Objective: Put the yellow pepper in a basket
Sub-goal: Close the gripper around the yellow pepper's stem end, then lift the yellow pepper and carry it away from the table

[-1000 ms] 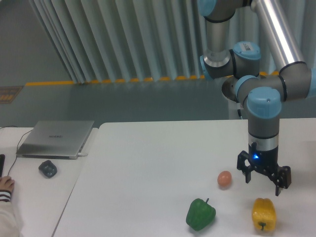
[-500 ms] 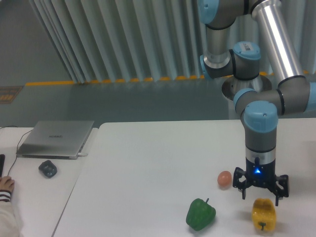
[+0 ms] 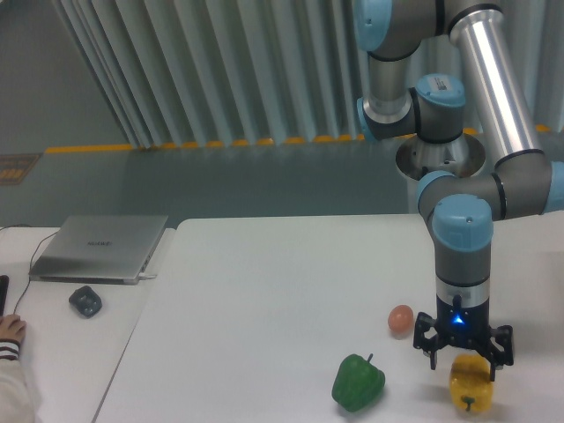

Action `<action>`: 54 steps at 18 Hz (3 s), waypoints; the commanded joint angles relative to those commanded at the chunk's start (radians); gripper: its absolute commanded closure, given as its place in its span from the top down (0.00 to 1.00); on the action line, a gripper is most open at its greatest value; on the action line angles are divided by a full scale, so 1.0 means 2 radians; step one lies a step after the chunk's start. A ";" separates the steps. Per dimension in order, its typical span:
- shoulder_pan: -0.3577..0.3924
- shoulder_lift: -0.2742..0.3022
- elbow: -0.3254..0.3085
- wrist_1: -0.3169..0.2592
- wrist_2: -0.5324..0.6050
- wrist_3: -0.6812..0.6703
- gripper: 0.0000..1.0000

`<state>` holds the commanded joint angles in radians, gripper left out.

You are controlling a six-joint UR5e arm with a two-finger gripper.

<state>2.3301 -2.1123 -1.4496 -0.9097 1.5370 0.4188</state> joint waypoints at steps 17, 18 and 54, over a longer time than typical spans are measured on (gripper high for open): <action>-0.005 -0.006 -0.014 -0.002 0.020 0.038 0.59; -0.005 -0.005 -0.016 -0.002 0.019 0.043 0.50; 0.180 0.090 -0.019 -0.050 0.130 0.671 0.35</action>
<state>2.6905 -1.9328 -1.4880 -1.0094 1.7978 1.7609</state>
